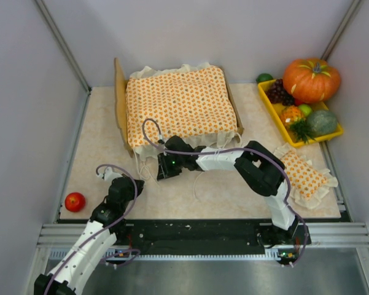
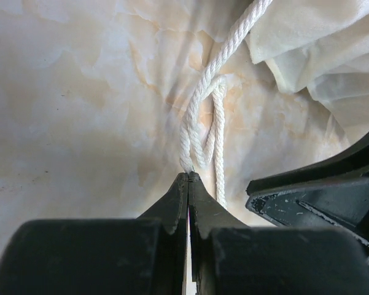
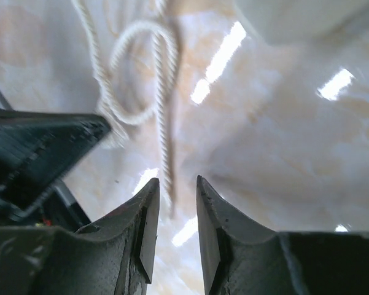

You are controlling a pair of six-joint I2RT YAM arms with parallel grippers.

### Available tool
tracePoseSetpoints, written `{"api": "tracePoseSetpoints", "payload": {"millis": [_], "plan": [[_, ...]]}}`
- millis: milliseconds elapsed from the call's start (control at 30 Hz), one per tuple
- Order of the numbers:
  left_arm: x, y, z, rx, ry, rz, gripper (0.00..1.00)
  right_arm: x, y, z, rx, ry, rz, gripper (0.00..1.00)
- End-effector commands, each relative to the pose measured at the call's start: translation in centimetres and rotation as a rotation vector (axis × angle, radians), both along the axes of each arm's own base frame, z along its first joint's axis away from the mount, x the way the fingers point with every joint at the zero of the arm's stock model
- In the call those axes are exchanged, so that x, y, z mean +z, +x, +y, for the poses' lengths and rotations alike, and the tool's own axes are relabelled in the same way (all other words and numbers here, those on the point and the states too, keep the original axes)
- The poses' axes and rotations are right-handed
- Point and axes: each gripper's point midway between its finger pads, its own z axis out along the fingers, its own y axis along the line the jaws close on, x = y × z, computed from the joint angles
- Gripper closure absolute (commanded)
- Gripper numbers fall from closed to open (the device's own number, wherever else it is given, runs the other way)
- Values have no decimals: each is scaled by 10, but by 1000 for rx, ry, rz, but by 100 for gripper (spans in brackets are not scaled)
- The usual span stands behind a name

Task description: Set up the pet bed

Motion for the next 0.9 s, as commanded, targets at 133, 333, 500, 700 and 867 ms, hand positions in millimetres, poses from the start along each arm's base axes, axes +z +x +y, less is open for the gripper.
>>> {"api": "tracePoseSetpoints", "payload": {"millis": [133,333,500,700,867], "plan": [[5,5,1,13,-3,-26,100,-4,0,-5,37,-72,-162,67],[5,5,0,8,-8,-20,100,-13,-4,16,74,-96,-210,66],[7,6,-1,9,-13,-24,100,-29,-8,15,84,-172,-278,65],[10,8,-2,6,-14,-29,100,-63,-3,3,51,-359,-393,65],[13,8,-2,5,-11,-33,100,-79,7,-12,1,-452,-433,71]]}}
